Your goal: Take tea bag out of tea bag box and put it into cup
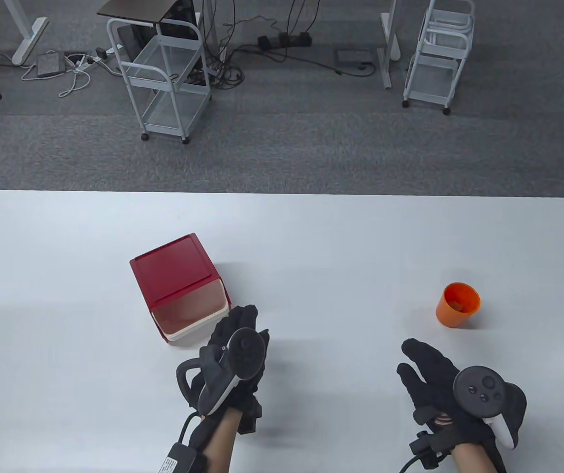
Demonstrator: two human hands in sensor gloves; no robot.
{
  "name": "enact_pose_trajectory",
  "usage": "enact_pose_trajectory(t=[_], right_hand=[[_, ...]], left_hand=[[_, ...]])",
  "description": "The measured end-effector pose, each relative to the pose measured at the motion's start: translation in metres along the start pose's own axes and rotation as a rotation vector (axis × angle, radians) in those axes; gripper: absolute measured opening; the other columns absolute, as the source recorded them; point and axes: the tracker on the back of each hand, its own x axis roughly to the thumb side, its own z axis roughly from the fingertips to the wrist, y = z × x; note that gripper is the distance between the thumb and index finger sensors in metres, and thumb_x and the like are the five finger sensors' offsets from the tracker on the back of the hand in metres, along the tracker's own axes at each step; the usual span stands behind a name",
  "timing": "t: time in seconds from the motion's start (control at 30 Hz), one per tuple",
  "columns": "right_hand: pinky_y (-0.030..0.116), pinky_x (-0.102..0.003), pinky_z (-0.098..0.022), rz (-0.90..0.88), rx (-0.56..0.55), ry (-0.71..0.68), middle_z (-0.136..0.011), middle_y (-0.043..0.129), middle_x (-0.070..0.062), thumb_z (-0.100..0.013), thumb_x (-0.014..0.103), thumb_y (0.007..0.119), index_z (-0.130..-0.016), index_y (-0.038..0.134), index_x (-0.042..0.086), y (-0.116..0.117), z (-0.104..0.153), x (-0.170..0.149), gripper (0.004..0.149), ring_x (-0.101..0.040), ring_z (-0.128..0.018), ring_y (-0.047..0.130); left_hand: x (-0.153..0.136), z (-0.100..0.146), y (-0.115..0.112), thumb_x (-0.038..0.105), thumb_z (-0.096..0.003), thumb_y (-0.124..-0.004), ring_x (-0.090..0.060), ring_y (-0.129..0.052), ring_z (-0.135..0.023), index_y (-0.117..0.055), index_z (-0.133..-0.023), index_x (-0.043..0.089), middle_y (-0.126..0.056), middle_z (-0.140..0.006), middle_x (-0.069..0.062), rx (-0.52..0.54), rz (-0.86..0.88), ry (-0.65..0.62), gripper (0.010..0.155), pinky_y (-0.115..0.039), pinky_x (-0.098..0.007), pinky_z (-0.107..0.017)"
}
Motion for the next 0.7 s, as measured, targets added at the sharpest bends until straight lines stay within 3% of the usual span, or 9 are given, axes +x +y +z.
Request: enact_pose_trajectory(t=[0.27,0.57,0.7], right_hand=[[0.064,-0.060,-0.064,0.006,0.010,-0.004,-0.102,0.069,-0.021,-0.048,0.050,0.071,-0.097,0.066,0.017,0.003,0.001,0.001,0.060,-0.050,-0.085,0.073],[0.063,-0.060,-0.064,0.012,0.014,0.000,-0.102,0.069,-0.021,-0.048,0.050,0.071,-0.097,0.066,0.017,0.004,0.002,0.002,0.060,-0.050,-0.085,0.073],[0.063,-0.060,-0.064,0.013,0.013,0.002,-0.102,0.069,-0.021,-0.048,0.050,0.071,-0.097,0.066,0.017,0.004,0.001,0.002,0.060,-0.050,-0.086,0.073]], left_hand=[[0.009,0.023,-0.009,0.054,-0.0491,-0.070,-0.029,-0.083,-0.098,-0.068,-0.107,0.028,-0.075,-0.114,-0.006,-0.069,0.290,-0.111,0.063,-0.074,-0.039,-0.072],[-0.017,0.030,-0.038,0.059,-0.0491,-0.067,-0.030,-0.080,-0.100,-0.066,-0.109,0.028,-0.073,-0.116,-0.006,-0.127,0.479,-0.103,0.067,-0.072,-0.039,-0.073],[-0.028,0.028,-0.039,0.060,-0.0489,-0.067,-0.031,-0.079,-0.100,-0.066,-0.109,0.027,-0.072,-0.116,-0.007,-0.133,0.510,-0.093,0.068,-0.072,-0.040,-0.073]])
